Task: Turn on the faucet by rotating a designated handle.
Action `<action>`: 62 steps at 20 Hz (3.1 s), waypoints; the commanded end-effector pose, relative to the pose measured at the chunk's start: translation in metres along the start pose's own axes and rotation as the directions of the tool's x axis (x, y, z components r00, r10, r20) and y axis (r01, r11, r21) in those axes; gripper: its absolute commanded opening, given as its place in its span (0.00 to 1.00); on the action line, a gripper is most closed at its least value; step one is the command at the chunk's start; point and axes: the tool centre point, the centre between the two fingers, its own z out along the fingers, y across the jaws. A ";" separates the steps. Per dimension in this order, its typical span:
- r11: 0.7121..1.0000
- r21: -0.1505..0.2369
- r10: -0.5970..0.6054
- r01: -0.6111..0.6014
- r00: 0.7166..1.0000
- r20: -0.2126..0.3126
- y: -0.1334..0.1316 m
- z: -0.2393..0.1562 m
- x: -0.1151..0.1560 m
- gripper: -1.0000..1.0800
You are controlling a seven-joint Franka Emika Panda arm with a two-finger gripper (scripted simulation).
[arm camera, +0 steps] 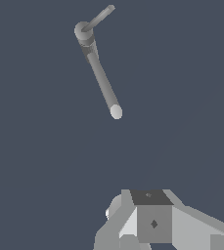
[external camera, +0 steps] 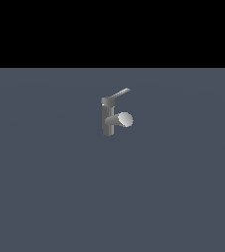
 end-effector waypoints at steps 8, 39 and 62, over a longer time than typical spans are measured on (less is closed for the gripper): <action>0.979 -0.014 0.205 -0.205 0.979 -0.013 -0.009 0.009 0.077 0.00; 0.625 0.015 0.780 -0.780 0.624 -0.042 -0.037 0.168 0.323 0.00; 0.388 0.042 0.922 -0.921 0.387 -0.022 -0.041 0.278 0.388 0.00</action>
